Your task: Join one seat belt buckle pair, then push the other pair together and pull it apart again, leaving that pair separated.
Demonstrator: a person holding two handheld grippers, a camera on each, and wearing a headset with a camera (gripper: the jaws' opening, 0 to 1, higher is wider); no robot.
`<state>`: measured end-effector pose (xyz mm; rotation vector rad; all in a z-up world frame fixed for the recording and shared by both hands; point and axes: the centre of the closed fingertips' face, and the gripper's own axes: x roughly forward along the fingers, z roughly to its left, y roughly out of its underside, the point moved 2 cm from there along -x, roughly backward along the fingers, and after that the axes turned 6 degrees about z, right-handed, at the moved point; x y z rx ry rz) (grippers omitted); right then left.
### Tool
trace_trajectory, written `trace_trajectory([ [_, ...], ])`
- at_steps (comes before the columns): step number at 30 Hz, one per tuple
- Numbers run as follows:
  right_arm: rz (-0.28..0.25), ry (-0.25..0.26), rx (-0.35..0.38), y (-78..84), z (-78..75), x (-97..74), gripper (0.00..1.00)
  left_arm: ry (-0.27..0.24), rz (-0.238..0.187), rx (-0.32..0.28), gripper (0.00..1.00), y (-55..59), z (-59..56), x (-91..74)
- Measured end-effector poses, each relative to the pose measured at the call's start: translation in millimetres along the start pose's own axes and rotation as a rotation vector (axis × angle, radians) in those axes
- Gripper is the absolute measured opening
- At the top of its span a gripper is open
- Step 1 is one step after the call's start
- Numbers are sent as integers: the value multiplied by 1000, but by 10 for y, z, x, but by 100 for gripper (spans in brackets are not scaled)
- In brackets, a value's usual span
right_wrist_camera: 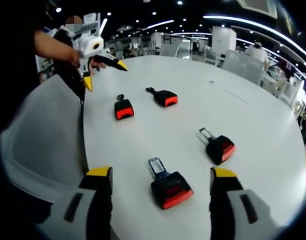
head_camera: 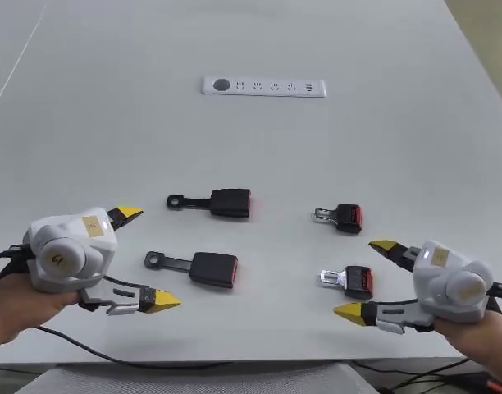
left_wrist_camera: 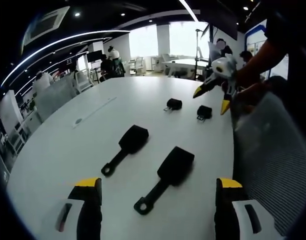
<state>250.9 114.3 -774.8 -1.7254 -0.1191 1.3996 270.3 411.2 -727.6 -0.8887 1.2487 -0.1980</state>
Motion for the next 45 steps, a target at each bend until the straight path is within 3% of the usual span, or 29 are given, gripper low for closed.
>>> trace_trajectory([
  [12,52,-52,-28,120,-60,34,77,58,35,39,90,-37,-40,199],
  [19,83,-88,-44,187,-83,69,74,108,74,83,87,6,-86,417],
  [35,140,-176,-71,283,-134,137,61,225,131,207,72,-37,-114,801],
  [40,178,-219,-111,323,-119,137,53,276,184,268,65,70,-178,904],
  [45,203,-242,-149,353,-127,133,44,297,209,307,59,174,-184,981],
])
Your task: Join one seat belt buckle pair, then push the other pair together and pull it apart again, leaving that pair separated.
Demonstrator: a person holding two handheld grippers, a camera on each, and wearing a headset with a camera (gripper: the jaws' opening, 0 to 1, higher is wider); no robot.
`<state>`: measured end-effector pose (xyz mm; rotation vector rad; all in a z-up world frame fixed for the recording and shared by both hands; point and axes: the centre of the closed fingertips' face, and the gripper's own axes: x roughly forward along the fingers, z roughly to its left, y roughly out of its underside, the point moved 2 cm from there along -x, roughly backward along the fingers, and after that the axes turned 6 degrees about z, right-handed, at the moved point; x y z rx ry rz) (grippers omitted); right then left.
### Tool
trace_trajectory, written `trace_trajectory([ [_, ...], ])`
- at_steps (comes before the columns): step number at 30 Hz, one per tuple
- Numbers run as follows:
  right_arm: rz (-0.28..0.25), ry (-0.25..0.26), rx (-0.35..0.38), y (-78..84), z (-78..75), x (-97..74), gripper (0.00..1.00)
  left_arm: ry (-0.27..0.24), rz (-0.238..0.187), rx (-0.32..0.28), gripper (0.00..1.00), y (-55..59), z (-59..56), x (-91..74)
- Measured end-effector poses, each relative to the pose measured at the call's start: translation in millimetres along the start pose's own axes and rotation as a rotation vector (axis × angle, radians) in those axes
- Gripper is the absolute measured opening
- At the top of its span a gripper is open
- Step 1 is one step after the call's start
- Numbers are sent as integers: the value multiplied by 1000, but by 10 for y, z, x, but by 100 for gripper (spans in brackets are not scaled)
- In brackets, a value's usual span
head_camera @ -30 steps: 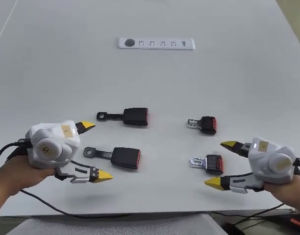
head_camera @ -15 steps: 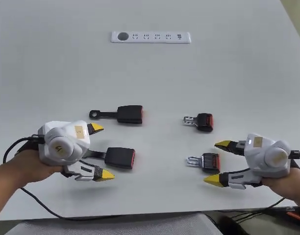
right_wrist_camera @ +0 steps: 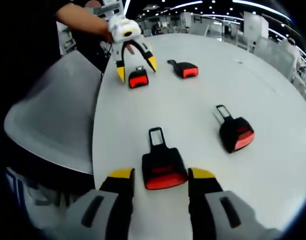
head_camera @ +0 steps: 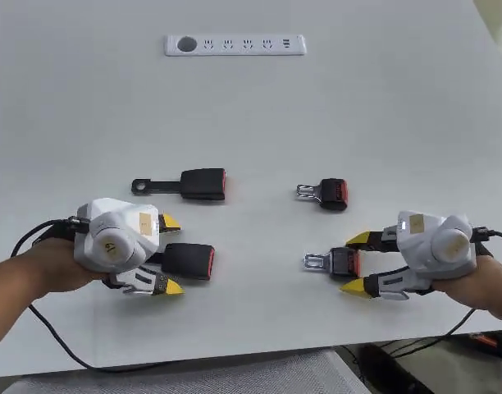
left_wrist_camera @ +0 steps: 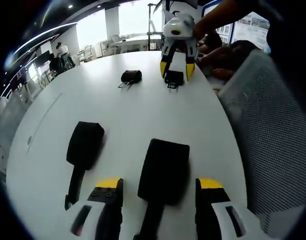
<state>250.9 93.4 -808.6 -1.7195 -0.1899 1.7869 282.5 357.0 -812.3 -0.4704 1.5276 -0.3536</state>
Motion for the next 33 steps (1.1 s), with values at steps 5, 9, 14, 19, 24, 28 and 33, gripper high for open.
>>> trace_trajectory([
  [5,9,-10,-22,12,-12,-1,43,-1,-16,-6,54,6,28,3],
  [9,9,-15,-27,-14,-17,-9,37,-13,-17,-6,47,8,61,-5],
  [14,7,-22,-43,-53,-3,-18,37,1,-9,16,39,-22,-7,8],
  [19,-6,-31,-58,-54,-8,-21,36,-2,1,56,35,-61,-44,-2],
  [24,-35,-34,-101,-61,7,5,35,0,12,59,35,-41,-19,-14],
  [28,-46,-39,-108,-76,9,4,35,4,22,72,34,-54,-28,-12],
  [33,-118,-34,-72,-94,3,19,35,8,34,77,34,-50,-21,-13],
])
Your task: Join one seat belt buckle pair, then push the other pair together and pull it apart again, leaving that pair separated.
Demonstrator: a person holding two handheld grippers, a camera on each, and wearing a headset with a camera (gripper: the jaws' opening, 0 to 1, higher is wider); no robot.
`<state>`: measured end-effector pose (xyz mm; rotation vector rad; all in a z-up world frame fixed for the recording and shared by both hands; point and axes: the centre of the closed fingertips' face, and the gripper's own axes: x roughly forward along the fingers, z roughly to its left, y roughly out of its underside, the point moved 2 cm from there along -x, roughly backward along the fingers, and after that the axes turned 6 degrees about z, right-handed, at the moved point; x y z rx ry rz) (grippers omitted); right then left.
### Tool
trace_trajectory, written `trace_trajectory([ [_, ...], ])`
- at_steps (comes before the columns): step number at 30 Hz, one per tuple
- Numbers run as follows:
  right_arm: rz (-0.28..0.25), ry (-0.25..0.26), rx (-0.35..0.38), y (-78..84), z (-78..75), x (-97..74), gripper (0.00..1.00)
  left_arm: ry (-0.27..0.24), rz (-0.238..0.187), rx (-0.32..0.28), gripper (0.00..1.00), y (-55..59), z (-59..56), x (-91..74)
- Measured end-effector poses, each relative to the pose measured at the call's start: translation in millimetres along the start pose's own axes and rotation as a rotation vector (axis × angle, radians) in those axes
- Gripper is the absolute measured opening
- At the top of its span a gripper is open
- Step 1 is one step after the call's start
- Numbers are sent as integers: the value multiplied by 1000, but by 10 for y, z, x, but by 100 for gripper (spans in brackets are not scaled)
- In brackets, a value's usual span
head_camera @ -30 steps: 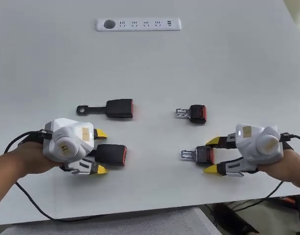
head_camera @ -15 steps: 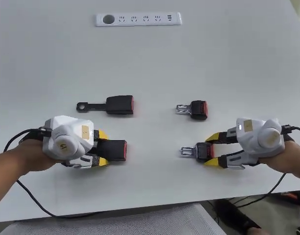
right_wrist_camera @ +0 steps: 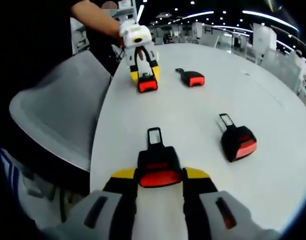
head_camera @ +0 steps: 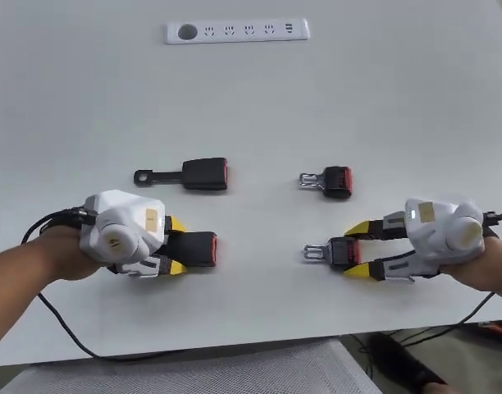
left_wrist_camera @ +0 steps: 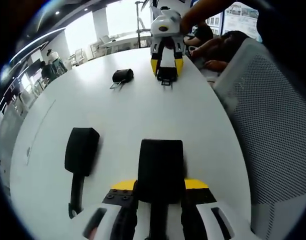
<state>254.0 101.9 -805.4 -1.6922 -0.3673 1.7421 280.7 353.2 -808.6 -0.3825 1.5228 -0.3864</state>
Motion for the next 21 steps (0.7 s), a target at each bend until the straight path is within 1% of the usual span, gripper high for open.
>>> trace_trajectory([
  [5,-43,16,11,-61,5,36,35,7,22,9,34,1,7,8],
  [6,-44,17,13,-60,5,43,35,8,24,10,34,3,6,9],
  [12,-80,15,18,-104,-7,104,35,9,29,-9,34,12,9,16],
  [17,-96,8,9,-196,18,173,35,9,37,-17,34,14,9,18],
  [21,-118,2,9,-304,30,260,35,10,39,-18,34,12,15,21],
])
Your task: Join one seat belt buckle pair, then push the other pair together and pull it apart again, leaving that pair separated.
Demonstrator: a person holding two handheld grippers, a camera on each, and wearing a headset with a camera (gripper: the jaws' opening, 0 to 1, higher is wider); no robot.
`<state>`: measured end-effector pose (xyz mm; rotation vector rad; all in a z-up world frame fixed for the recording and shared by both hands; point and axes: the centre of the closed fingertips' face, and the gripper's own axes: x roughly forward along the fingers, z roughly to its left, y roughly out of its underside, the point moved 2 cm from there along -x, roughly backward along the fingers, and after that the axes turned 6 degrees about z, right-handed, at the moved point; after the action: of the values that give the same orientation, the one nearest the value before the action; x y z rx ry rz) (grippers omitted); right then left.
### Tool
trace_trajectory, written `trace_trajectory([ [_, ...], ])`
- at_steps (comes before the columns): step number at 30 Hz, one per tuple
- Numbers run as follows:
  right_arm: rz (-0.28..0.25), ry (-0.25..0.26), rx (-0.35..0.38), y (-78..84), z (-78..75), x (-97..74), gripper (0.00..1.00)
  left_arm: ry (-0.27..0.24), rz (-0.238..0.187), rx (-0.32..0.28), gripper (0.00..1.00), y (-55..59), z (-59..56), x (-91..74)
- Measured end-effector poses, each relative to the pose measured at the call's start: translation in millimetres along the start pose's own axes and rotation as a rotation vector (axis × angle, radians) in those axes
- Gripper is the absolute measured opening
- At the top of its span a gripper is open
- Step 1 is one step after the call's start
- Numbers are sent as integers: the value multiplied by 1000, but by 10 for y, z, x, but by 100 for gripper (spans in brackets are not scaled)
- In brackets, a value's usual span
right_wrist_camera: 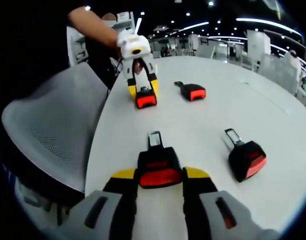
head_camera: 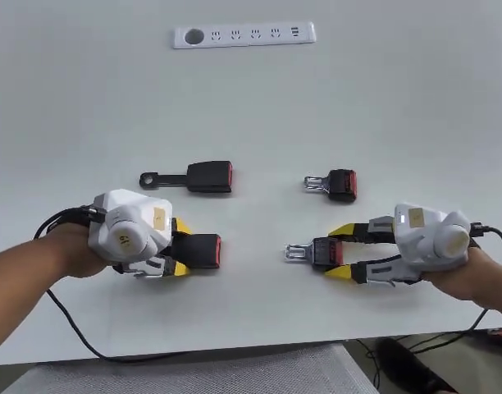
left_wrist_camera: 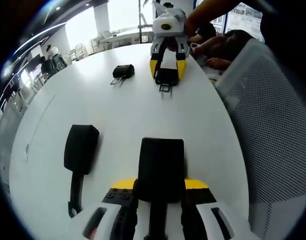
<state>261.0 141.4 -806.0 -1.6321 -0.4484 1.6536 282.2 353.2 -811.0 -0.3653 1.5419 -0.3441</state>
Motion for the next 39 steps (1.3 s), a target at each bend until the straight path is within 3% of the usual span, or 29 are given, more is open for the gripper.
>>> trace_trajectory([
  [15,-48,-32,-15,-372,21,460,35,4,13,4,34,-1,16,5],
  [33,-18,-39,-23,-655,63,786,35,7,36,31,34,-16,1,7],
  [39,-5,-45,-23,-682,78,806,35,4,32,31,34,-18,-1,6],
])
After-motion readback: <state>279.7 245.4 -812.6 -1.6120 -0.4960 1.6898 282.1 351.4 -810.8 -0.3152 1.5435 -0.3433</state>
